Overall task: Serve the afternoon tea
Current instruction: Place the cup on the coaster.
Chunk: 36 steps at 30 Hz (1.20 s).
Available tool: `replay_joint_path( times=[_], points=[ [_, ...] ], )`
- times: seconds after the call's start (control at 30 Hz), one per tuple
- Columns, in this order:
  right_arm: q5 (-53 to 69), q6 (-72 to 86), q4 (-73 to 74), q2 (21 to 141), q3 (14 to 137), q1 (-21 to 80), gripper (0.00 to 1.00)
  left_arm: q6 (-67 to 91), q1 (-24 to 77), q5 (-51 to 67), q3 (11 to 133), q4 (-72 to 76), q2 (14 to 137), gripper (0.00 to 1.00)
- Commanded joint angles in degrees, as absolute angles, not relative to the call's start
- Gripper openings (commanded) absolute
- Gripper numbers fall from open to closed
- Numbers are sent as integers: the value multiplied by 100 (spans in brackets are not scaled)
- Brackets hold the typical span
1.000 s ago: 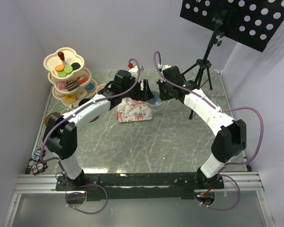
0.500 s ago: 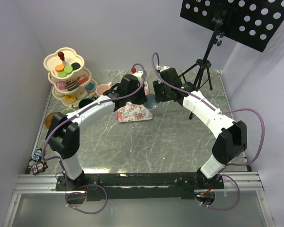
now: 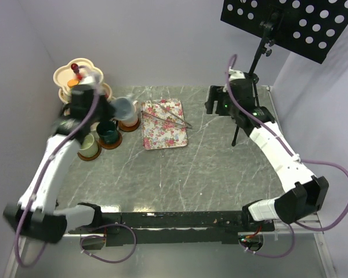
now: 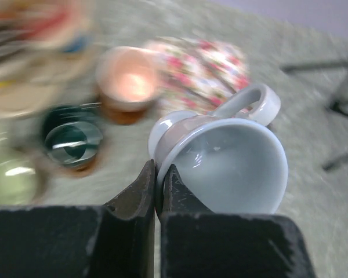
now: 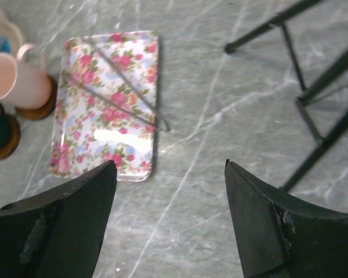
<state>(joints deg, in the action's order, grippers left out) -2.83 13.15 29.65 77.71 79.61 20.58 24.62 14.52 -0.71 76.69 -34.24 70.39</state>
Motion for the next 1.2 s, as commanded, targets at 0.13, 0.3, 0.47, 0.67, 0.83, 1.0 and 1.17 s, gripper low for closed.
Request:
replay_joint_path(
  times=[0.13, 0.3, 0.47, 0.67, 0.83, 1.0, 1.17],
  points=[
    [130, 1284, 2575, 7471, 7541, 1486, 82, 1680, -1051, -237, 7541, -5237, 5888, 1],
    [211, 1274, 2584, 7462, 7532, 1424, 82, 1494, -2117, -150, 7374, -4826, 5801, 1],
    [273, 1248, 2566, 7401, 7541, 1424, 82, 1275, -2697, -176, 7190, -4220, 6099, 1],
    [62, 1037, 2654, 7251, 7488, 1415, 83, 906, -3189, 744, 6759, -3227, 6442, 1],
    [105, 985, 2637, 7146, 7365, 1406, 83, 361, -3690, 1589, 7030, -3076, 7276, 1],
    [176, 1046, 2672, 7137, 7260, 1371, 83, -182, -4131, 2750, 7329, -3032, 8005, 1],
    [228, 1063, 2663, 7330, 7233, 1354, 83, -509, -4131, 2751, 7366, -3006, 8305, 1]
  ],
)
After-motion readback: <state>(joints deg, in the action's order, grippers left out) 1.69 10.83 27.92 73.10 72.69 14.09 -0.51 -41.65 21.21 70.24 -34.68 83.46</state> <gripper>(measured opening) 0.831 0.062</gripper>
